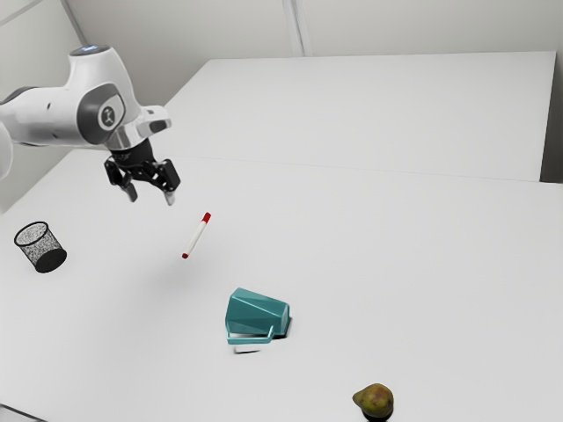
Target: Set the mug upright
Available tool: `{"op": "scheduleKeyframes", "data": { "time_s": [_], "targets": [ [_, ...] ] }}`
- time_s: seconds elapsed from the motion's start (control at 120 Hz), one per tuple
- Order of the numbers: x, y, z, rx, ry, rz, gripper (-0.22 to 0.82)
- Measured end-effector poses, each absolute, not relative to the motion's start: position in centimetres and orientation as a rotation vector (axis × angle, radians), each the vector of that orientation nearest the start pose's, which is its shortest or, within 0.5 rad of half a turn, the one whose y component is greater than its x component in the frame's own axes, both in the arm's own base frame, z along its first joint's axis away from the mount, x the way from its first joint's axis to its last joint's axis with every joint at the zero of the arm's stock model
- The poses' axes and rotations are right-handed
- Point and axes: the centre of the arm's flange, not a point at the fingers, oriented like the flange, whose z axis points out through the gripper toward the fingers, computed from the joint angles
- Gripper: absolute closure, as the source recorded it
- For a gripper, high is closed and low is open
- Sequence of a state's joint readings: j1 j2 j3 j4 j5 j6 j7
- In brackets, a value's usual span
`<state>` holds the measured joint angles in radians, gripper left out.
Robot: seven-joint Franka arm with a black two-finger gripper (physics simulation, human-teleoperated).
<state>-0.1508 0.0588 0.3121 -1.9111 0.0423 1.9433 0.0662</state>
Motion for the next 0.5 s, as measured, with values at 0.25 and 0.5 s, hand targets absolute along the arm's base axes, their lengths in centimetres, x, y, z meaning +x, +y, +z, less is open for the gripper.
{"op": "scheduleKeyframes", "data": {
  "time_s": [0.25,0.5],
  "targets": [
    [53.8,9.2,41.4,-3.300,-0.329,0.157,0.00],
    [50.4,11.1,34.9,-3.516,-0.669,0.341,0.00]
  ]
}}
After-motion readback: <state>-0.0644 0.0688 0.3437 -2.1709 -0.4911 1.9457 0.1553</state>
